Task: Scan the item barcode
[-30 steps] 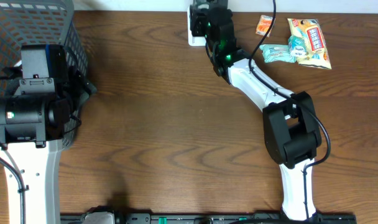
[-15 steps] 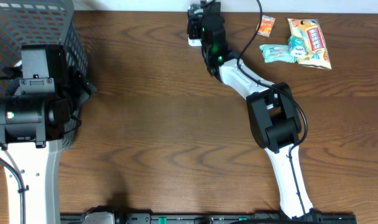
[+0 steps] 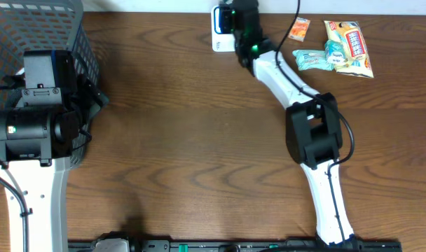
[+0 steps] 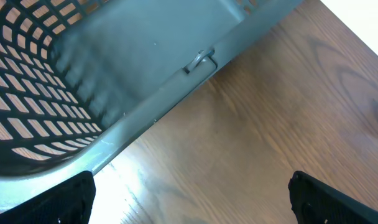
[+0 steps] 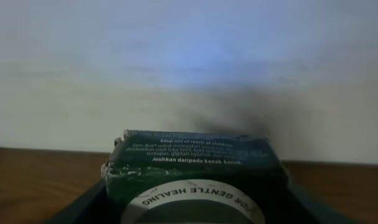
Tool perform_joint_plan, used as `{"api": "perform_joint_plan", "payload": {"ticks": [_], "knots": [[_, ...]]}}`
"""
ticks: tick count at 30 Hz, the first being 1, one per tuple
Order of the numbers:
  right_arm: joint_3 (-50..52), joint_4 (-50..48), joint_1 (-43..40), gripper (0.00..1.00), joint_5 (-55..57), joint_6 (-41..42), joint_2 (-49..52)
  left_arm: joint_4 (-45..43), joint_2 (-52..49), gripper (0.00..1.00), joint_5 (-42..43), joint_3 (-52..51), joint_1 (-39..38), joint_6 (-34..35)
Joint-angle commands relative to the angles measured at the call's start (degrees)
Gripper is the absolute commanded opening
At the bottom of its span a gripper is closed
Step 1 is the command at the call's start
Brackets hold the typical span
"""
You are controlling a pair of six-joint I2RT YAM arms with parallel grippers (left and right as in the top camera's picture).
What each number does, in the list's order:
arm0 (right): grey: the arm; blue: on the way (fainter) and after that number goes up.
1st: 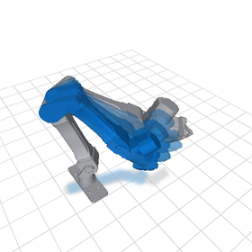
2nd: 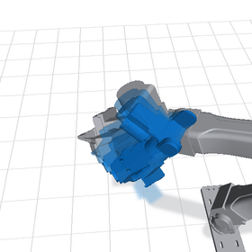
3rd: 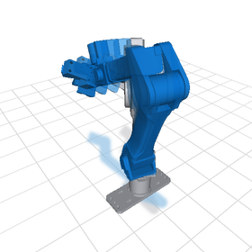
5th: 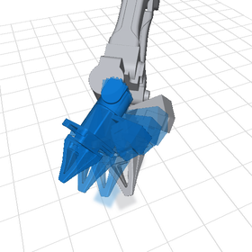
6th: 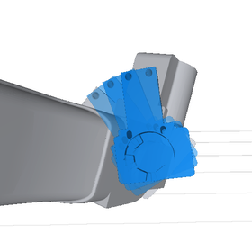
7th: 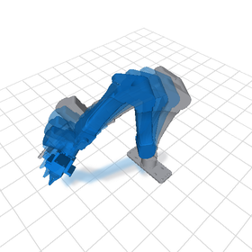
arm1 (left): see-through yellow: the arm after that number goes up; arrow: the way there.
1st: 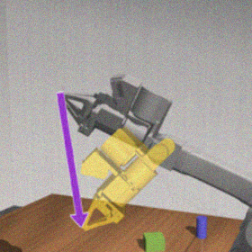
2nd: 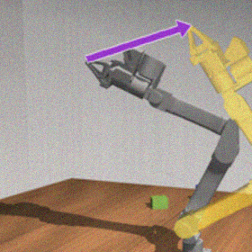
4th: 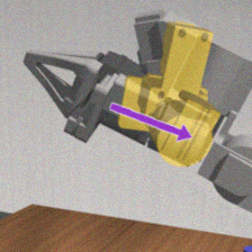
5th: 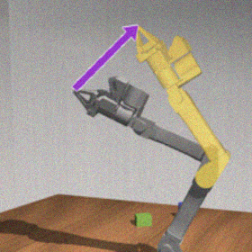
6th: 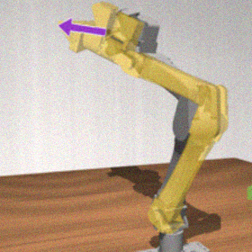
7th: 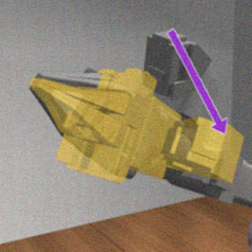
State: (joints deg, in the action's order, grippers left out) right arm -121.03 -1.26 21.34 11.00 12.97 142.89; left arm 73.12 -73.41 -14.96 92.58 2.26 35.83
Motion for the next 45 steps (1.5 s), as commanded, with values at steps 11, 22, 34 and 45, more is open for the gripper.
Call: {"api": "perform_joint_plan", "payload": {"ticks": [11, 22, 34, 45], "knots": [[-2.4, 27.4, -18.3, 0.63, 1.1, -6.4, -11.9, 0.2, 0.0, 0.98, -0.5, 0.3, 0.4, 0.3], [-2.4, 39.2, -21.4, 0.7, 0.0, -6.1, -13.1, 0.2, 0.0, 0.98, -0.5, 0.3, 0.4, 0.3], [-2.4, 63.2, -19.0, 0.99, -16.0, 5.9, -31.1, 0.2, 0.0, 0.98, -0.5, 0.3, 0.4, 0.3], [8.6, 81.9, -6.3, 0.99, -9.6, 7.2, -55.3, 0.2, 0.0, 0.98, -0.5, 0.3, 0.4, 0.3]]}}
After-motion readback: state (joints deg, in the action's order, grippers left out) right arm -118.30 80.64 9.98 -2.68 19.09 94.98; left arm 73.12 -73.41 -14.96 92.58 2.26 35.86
